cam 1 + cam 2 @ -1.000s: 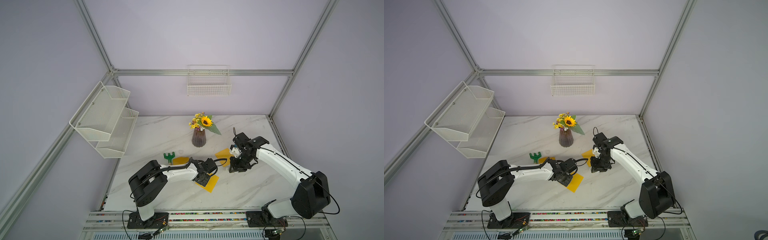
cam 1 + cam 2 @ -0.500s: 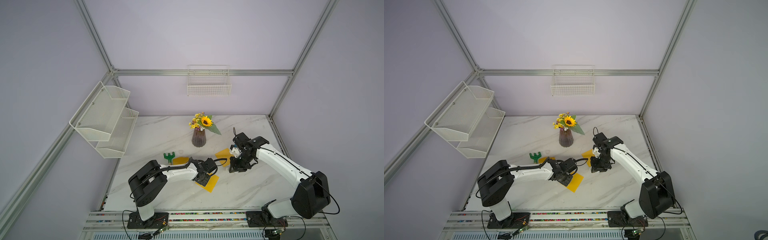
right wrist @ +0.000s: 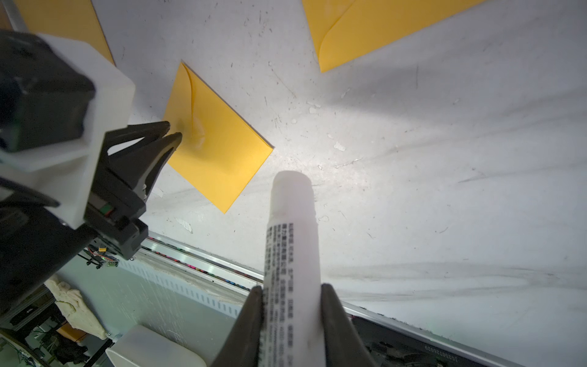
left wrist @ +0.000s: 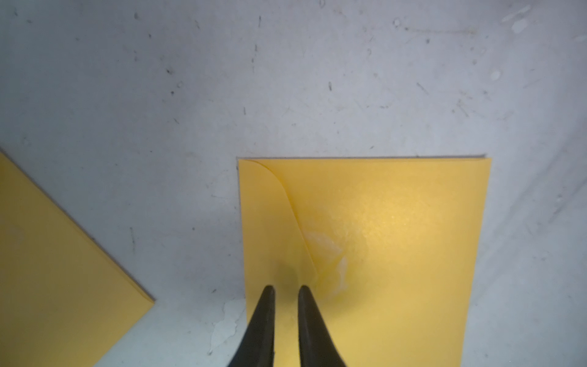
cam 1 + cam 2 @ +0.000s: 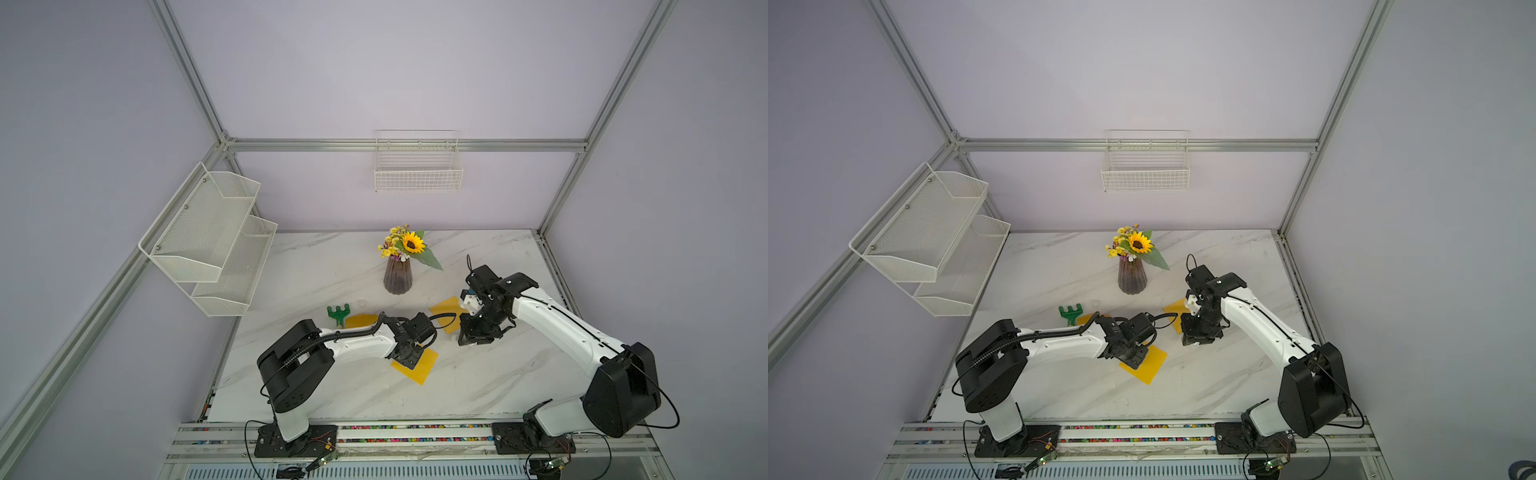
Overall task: Seal the envelope with a glue stick
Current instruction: Seal the envelope at the center of the board.
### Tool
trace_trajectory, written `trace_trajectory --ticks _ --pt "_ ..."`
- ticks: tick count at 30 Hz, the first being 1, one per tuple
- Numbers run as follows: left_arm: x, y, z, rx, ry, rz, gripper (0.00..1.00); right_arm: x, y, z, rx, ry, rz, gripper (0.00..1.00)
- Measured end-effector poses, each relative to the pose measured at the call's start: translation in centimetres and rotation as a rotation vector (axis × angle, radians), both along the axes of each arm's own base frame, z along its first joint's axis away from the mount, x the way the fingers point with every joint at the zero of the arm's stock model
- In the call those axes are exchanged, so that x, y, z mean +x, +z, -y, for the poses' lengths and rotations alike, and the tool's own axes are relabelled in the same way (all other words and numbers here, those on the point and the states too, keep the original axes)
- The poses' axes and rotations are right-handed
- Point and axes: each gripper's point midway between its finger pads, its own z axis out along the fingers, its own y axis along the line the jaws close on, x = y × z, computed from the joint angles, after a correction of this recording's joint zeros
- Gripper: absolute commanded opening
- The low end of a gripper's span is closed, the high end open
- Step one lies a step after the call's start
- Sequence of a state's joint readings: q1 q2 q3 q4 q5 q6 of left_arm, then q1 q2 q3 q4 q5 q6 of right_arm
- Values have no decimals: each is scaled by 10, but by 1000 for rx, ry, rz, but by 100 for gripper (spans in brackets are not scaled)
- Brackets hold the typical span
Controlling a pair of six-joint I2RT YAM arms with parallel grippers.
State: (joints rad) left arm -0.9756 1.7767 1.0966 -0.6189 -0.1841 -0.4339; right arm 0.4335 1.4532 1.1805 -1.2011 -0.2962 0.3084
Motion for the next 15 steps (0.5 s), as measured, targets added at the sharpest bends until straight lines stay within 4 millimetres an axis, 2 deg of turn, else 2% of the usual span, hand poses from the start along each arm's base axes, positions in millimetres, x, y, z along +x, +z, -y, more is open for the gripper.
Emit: trace_trajectory --ticks 2,15 --pt "-1 -6 0 8 0 -9 17 0 0 0 0 0 0 0" --pt "5 -3 0 1 2 5 18 0 0 0 0 0 0 0"
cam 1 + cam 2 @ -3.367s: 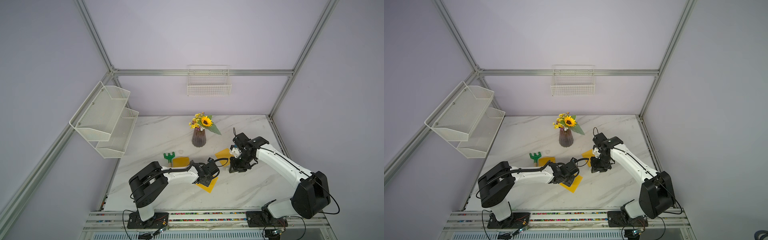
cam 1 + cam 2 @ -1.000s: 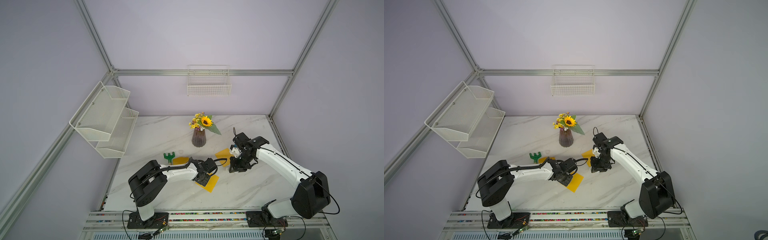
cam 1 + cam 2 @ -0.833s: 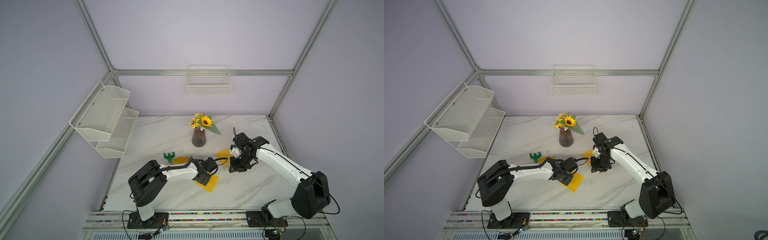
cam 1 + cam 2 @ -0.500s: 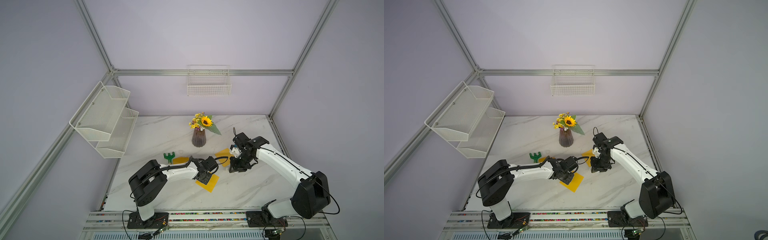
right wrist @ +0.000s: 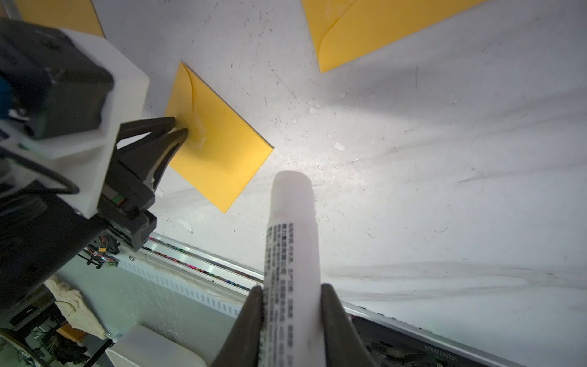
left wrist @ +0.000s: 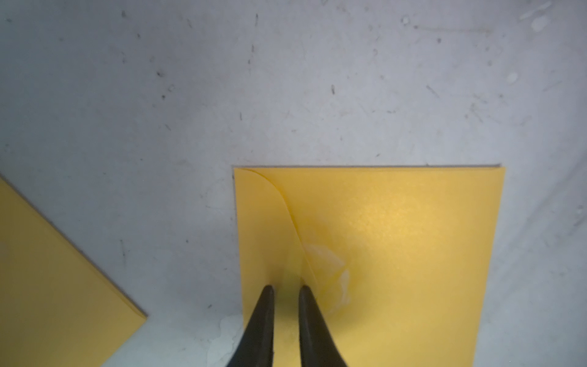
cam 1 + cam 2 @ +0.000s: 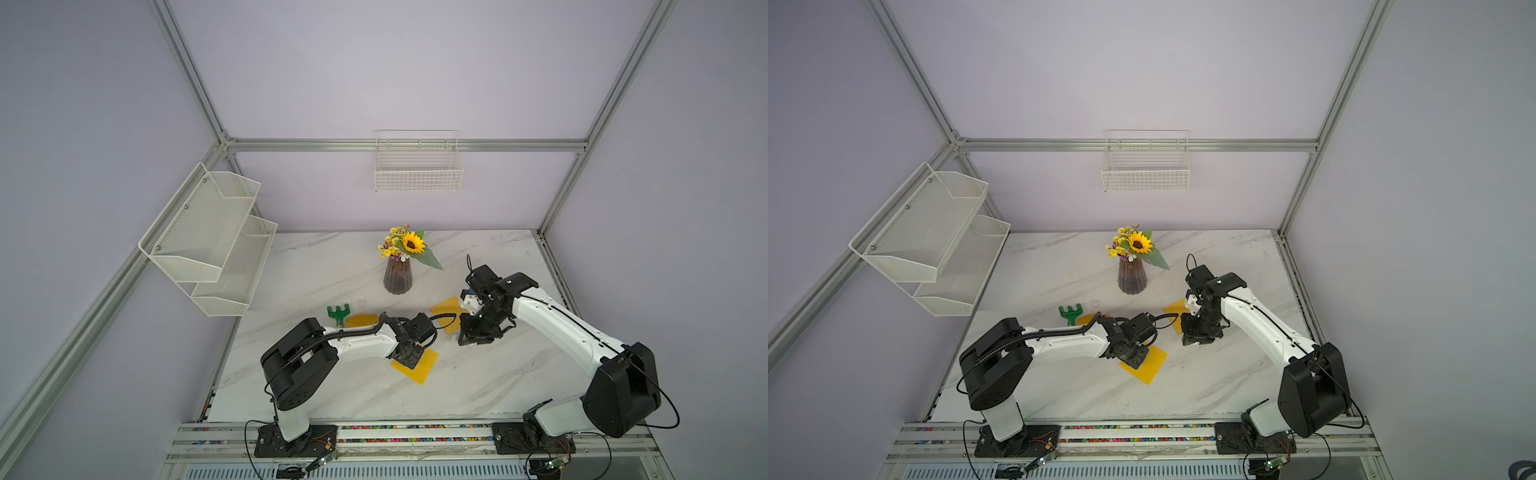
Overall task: Seal the envelope with a glue stick
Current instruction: Seal the envelope at the center of the board.
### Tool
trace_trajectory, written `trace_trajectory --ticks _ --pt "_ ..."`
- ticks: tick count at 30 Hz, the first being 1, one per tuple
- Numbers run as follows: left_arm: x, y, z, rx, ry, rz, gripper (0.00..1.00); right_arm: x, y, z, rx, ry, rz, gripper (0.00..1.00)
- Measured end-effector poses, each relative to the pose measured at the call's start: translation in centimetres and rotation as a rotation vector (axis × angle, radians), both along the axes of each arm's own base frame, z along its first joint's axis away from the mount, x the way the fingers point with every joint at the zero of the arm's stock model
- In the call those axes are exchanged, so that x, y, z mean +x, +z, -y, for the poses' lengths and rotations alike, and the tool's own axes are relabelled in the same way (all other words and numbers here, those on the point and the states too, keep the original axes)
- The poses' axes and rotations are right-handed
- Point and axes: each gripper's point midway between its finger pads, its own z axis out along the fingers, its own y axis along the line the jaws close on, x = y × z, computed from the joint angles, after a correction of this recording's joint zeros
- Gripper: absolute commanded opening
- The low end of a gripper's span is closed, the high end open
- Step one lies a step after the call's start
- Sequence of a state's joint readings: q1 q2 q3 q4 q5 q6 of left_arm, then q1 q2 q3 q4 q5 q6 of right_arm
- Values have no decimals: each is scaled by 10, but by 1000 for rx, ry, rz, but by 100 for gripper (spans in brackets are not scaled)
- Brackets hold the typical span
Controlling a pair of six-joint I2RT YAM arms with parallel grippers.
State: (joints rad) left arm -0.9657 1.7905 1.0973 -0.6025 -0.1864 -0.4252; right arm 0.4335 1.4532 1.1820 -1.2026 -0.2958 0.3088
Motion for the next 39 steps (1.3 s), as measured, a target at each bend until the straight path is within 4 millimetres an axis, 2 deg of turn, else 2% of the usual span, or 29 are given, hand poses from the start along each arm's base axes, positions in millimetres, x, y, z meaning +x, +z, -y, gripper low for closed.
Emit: trace_trajectory --ticks 10,20,31,39 --pt "20 15 9 -42 15 30 18 0 0 0 -3 0 1 0" --pt "18 -2 12 -33 7 -5 17 0 0 0 -3 0 1 0" --pt "20 1 11 -34 4 9 19 2 3 -1 1 0 10 0" --pt "29 12 15 -33 -2 40 19 3 3 -1 2 0 11 0"
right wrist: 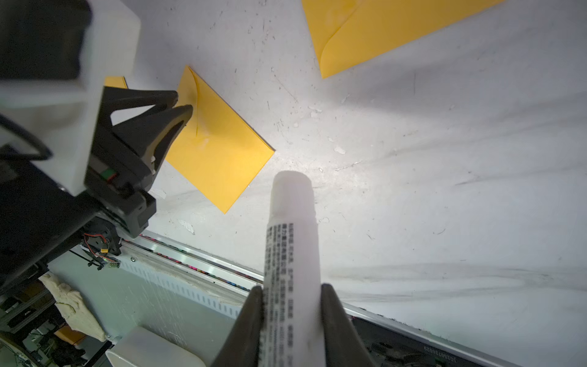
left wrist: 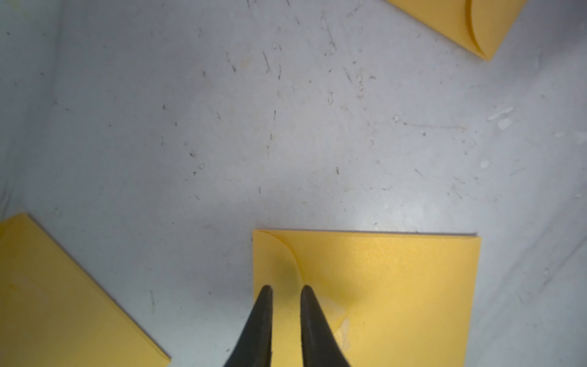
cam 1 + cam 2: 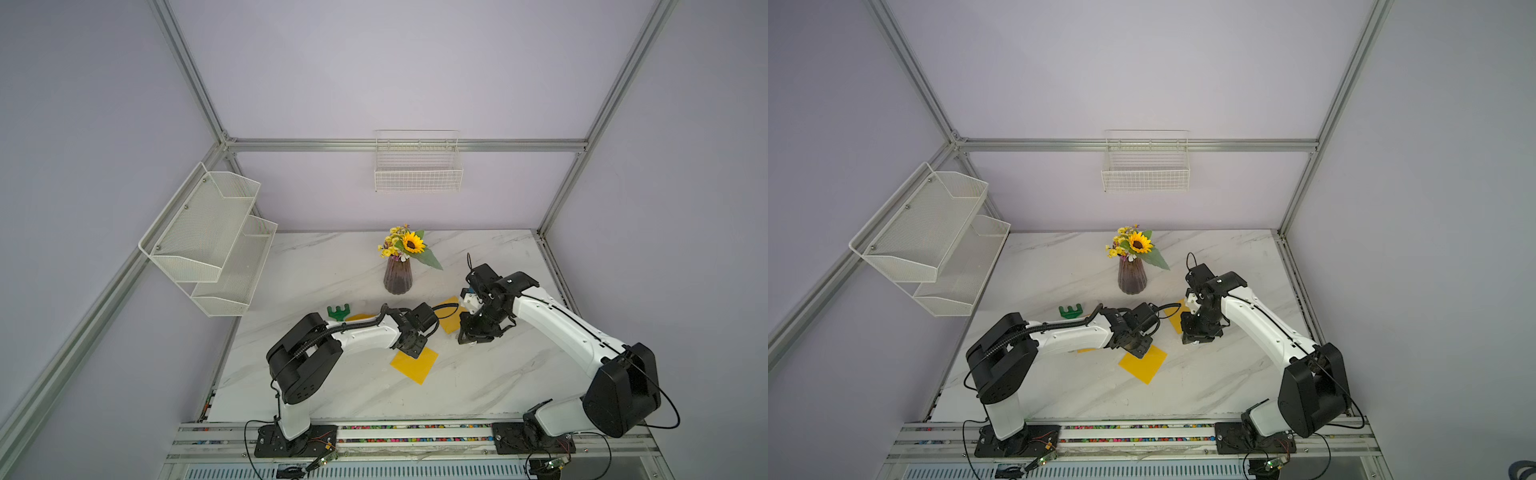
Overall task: Seal the envelope with a glue stick
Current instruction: Seal the envelope at the center of the board.
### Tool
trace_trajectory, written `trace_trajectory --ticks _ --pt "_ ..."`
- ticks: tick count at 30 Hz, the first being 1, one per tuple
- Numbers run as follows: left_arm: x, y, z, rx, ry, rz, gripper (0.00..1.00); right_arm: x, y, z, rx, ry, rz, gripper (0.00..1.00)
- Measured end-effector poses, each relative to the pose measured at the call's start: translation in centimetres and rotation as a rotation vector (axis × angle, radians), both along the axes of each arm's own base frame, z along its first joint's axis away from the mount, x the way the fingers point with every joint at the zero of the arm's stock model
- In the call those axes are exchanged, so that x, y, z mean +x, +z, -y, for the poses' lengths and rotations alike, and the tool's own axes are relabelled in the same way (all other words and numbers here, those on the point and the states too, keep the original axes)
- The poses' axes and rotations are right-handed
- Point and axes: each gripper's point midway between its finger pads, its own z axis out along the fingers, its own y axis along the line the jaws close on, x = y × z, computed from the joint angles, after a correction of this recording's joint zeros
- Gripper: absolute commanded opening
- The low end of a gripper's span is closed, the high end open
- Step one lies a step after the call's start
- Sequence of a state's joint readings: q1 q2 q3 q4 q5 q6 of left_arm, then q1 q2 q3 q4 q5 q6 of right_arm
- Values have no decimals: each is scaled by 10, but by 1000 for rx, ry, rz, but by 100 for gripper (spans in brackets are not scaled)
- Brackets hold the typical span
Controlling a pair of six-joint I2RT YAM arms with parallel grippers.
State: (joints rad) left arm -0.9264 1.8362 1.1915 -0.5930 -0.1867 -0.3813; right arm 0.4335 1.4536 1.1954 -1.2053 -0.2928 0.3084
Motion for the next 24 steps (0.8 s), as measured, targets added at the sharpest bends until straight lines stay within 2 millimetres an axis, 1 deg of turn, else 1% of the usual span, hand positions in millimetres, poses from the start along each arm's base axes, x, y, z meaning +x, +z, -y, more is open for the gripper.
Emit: trace_trajectory --ticks 5,10,11,13,15,17,21,24 --pt "2 -1 0 0 2 0 19 0 0 0 0 0 0 0" --pt "0 -14 -2 18 4 -29 20 0 0 0 0 0 0 0" --pt "1 -13 -1 13 2 -26 21 0 0 0 0 0 0 0" --pt "2 -12 0 14 -1 -24 29 0 0 0 0 0 0 0" --pt "2 -11 0 14 -5 -20 32 0 0 0 -1 0 -1 0" --pt "2 -8 -2 17 -9 -17 40 0 0 1 -6 -1 1 0" --pt "-3 12 -8 4 -16 7 54 1 1 2 -10 -1 5 0" --pt "-13 27 -15 -7 -9 23 59 1 2 2 -12 -1 6 0"
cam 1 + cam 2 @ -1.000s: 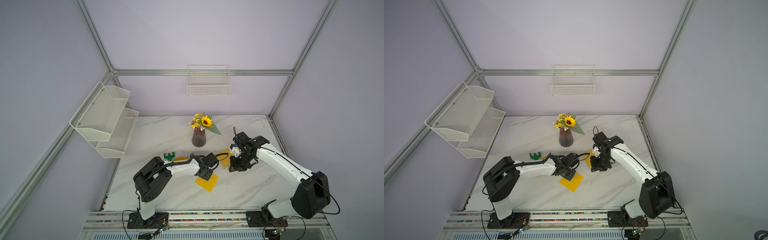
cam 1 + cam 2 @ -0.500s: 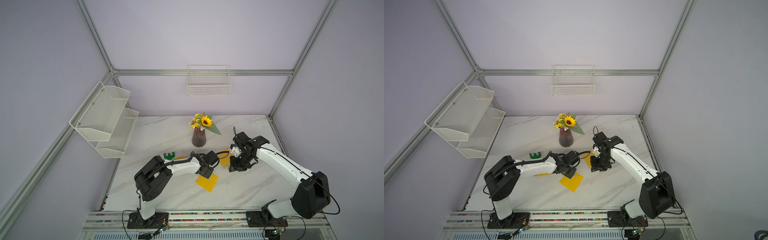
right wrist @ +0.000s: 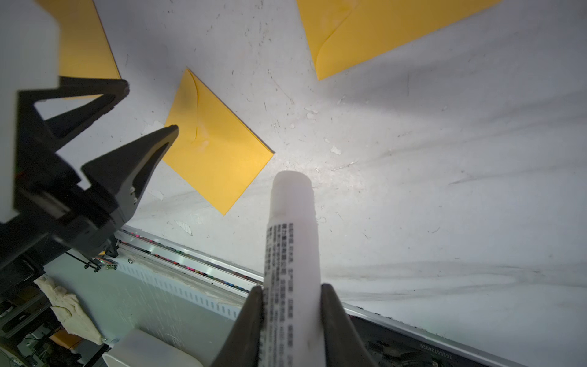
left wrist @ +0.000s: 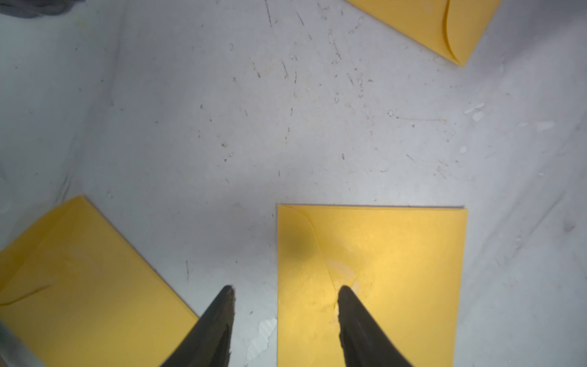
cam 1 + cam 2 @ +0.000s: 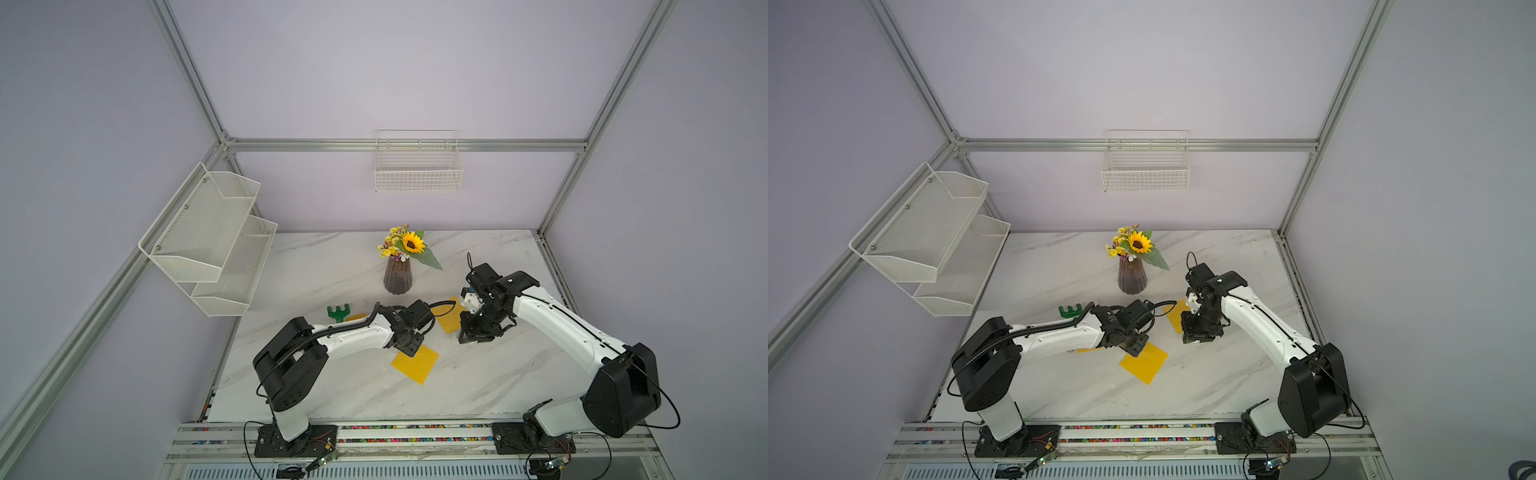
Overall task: Seal the envelope with a glue stick
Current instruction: Seal the envelope at the center of the board, then move the envelope to the center of the board.
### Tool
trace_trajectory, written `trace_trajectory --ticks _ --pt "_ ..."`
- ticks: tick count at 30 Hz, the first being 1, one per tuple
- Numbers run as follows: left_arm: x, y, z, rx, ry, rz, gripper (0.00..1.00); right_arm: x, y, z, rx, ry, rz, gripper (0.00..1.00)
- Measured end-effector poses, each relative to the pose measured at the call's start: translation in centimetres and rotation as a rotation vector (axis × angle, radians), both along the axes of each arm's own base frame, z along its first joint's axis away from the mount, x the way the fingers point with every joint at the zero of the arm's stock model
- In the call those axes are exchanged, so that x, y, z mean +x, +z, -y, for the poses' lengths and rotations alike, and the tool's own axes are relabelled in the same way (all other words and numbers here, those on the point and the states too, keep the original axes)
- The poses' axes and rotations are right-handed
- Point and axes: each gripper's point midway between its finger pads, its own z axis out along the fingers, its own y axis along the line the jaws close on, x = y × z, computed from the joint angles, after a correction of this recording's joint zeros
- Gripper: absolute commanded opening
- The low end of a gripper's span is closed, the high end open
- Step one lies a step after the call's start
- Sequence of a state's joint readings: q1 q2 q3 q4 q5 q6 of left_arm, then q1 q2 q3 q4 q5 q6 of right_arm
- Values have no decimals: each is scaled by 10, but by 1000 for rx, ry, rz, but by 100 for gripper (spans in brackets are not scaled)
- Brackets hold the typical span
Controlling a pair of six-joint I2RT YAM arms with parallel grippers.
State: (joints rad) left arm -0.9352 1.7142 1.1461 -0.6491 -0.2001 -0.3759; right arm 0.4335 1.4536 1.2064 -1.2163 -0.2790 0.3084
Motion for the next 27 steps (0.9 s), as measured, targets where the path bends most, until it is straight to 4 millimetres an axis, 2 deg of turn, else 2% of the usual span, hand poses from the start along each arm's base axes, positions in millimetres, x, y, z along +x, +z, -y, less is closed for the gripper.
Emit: trace_trajectory --ticks 4,7,10,13,15,20,27 --pt "-28 2 -4 15 -11 -7 66 0 1 0 -2 0 0 0" --pt "-52 -9 -6 44 -27 -35 72 1 3 0 0 1 5 0" --pt "-72 -21 -8 75 -37 -63 73 3 5 -1 3 3 13 0" --pt "-82 -31 -7 108 -41 -77 74 3 4 -1 2 6 10 0" --pt "-85 -39 -7 129 -34 -85 75 3 4 -1 0 7 7 0" --pt "-78 -38 -1 121 -21 -54 76 3 3 0 -5 8 7 0" --pt "-56 -38 7 81 16 -25 75 6 2 5 -20 0 15 0"
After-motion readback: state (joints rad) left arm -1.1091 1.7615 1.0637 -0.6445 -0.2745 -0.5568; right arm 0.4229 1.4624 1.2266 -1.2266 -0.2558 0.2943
